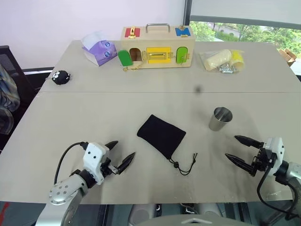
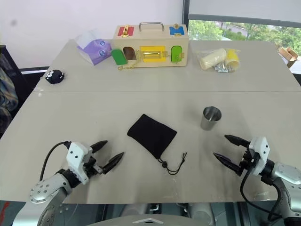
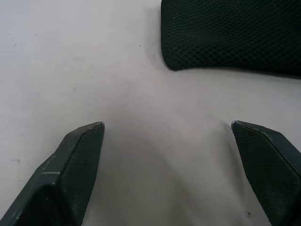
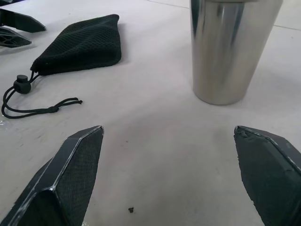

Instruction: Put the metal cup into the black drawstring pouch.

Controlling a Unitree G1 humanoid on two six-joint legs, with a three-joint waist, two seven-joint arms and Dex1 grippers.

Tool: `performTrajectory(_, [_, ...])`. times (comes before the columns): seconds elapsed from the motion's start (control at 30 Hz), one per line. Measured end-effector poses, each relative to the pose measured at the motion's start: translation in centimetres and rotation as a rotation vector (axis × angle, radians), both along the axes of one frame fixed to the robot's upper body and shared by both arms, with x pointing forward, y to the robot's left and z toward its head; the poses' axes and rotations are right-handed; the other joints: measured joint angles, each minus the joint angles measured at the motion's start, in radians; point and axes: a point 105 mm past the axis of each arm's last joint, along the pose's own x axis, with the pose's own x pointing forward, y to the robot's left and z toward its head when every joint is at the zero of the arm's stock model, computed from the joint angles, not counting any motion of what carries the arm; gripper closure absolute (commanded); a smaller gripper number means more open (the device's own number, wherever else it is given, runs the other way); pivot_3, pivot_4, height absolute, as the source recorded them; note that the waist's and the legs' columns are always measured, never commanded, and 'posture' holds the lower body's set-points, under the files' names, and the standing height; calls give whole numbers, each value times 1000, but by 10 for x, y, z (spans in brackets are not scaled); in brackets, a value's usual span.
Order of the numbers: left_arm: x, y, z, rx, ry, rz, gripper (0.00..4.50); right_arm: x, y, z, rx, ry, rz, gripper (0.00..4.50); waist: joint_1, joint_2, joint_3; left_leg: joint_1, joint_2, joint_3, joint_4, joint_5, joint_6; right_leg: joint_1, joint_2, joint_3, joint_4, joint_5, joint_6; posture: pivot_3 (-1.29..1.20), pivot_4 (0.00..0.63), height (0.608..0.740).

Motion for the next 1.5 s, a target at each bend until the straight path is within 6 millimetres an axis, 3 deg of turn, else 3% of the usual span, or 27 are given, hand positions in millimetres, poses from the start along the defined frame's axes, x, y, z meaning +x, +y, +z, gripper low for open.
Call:
performTrajectory(0.13, [-2, -2, 1, 1, 10, -13, 34, 0, 0, 0, 1, 0, 4, 0, 0, 0, 0, 0, 0, 0, 0, 0, 0, 0, 0, 0, 0, 0, 0, 0, 150, 740])
performTrajectory(0.27, [-3, -21, 13, -53, 17, -87, 34, -2, -1, -1, 2, 4, 4, 0, 2, 0, 0, 0, 0, 0, 0, 0, 0, 0, 0, 0, -1, 0, 0, 0, 150, 740])
performTrajectory(0.4, [-2, -64, 27, -42, 55, -263, 34, -7, -1, 0, 12, 11, 15, 0, 3, 0, 0, 0, 0, 0, 0, 1, -1, 0, 0, 0, 0, 0, 0, 0, 150, 740])
performTrajectory(0.63, [-5, -116, 22, 42, 142, -424, 34, -25, 11, 10, 26, 21, 113, 0, 2, 0, 0, 0, 0, 0, 0, 2, -3, 1, 1, 0, 0, 0, 0, 0, 150, 740])
performTrajectory(0.77, [6, -130, 26, 23, 111, -373, 34, -29, 12, 11, 20, 31, 124, 0, 6, 0, 0, 0, 0, 0, 0, 2, -3, 1, 2, 0, 1, 0, 1, 0, 150, 740])
performTrajectory(0.93, [4, -146, 11, 66, 133, -354, 34, -30, 8, 17, 16, 34, 121, 0, 12, -1, 0, 0, 0, 1, 1, 2, -3, 1, 2, 1, 1, 0, 1, 0, 150, 740])
performTrajectory(1.13, [12, -145, 10, 162, 42, -254, 34, -29, 0, 26, -9, 28, 121, 0, 25, -1, 0, 0, 0, 0, 1, 2, -2, 1, 2, 1, 1, 0, 0, 0, 150, 740])
performTrajectory(1.23, [16, -141, 12, 165, 7, -187, 871, -30, -1, 27, -8, 28, 125, 0, 24, -1, 0, 0, 0, 0, 1, 1, -1, 1, 2, 1, 1, 0, 0, 0, 150, 740])
performTrajectory(1.47, [18, -127, 7, 203, 1, -109, 4260, -27, 0, 30, -7, 18, 132, 0, 25, -1, 0, 0, 0, 0, 1, 1, -1, 1, 2, 1, 0, 0, 0, 0, 150, 740])
performTrajectory(1.5, [19, -126, 7, 208, -4, -103, 4431, -27, 0, 30, -6, 18, 135, 0, 25, -1, 0, 0, 0, 0, 1, 1, -1, 1, 2, 1, 0, 0, 0, 0, 150, 740])
